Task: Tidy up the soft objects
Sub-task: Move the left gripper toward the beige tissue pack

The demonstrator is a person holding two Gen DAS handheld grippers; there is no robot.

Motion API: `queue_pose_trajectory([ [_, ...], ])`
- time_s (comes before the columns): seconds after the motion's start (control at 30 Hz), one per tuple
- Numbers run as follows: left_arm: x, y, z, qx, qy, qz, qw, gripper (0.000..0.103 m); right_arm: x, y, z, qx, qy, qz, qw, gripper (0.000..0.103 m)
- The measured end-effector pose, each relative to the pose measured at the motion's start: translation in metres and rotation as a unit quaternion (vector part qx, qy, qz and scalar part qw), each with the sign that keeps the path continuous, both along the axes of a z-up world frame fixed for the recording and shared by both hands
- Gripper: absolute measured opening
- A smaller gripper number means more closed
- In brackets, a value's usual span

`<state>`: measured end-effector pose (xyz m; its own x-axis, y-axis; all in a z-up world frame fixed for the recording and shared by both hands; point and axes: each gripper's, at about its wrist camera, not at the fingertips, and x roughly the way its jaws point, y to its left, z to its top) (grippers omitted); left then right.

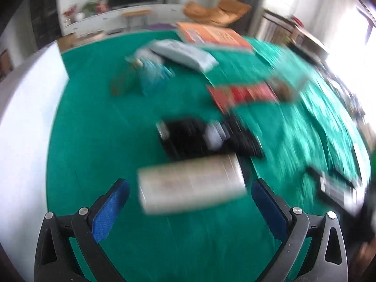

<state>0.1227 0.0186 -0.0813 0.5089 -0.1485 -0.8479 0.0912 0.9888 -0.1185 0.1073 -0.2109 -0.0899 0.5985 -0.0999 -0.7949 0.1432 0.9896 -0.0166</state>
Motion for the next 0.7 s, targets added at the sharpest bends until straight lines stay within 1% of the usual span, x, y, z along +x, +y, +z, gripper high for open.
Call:
queue_pose_trajectory([
  [0.1,-0.034,-0.008,-0.009,0.003,0.021,-0.045,0.9987,0.102,0.0,0.0,0.0,0.0,0.0,0.0,1.0,0.09],
  [0.13,-0.042,-0.008,-0.01,0.001,0.028,-0.052,0.9983,0.102,0.0,0.0,0.0,0.0,0.0,0.0,1.0,0.09],
  [0.2,-0.051,-0.004,-0.006,-0.006,0.028,-0.05,0.9983,0.102,0.0,0.0,0.0,0.0,0.0,0.0,1.0,0.09],
  [0.27,-0.051,0.004,0.008,-0.015,0.009,-0.032,0.9993,0.102,0.0,0.0,0.0,0.0,0.0,0.0,1.0,0.09],
  [0.33,-0.042,0.01,0.027,-0.022,-0.025,-0.005,0.9994,0.102,-0.001,-0.001,0.0,0.0,0.0,0.0,1.0,0.09],
  [0.37,-0.034,0.012,0.038,-0.029,-0.049,0.015,0.9983,0.102,0.0,0.0,0.0,0.0,0.0,0.0,1.0,0.09],
  [0.43,-0.017,0.016,0.049,-0.037,-0.075,0.052,0.9951,0.103,-0.001,-0.001,0.0,0.0,0.0,0.0,1.0,0.09],
  [0.5,0.004,0.019,0.05,-0.03,-0.089,0.093,0.9912,0.103,0.0,0.0,0.0,0.0,0.0,0.0,1.0,0.09],
  [0.57,0.024,0.023,0.04,-0.015,-0.079,0.13,0.9882,0.103,0.0,0.0,0.0,0.0,0.0,0.0,1.0,0.09],
  [0.6,0.031,0.026,0.033,-0.016,-0.069,0.14,0.9876,0.103,0.0,0.0,0.0,0.0,0.0,0.0,1.0,0.09],
  [0.67,0.036,0.03,0.022,-0.022,-0.052,0.148,0.9874,0.103,0.0,0.0,0.0,0.0,0.0,0.0,1.0,0.09],
  [0.7,0.036,0.03,0.016,-0.019,-0.045,0.148,0.9877,0.103,0.0,0.0,0.0,0.0,0.0,0.0,1.0,0.09],
])
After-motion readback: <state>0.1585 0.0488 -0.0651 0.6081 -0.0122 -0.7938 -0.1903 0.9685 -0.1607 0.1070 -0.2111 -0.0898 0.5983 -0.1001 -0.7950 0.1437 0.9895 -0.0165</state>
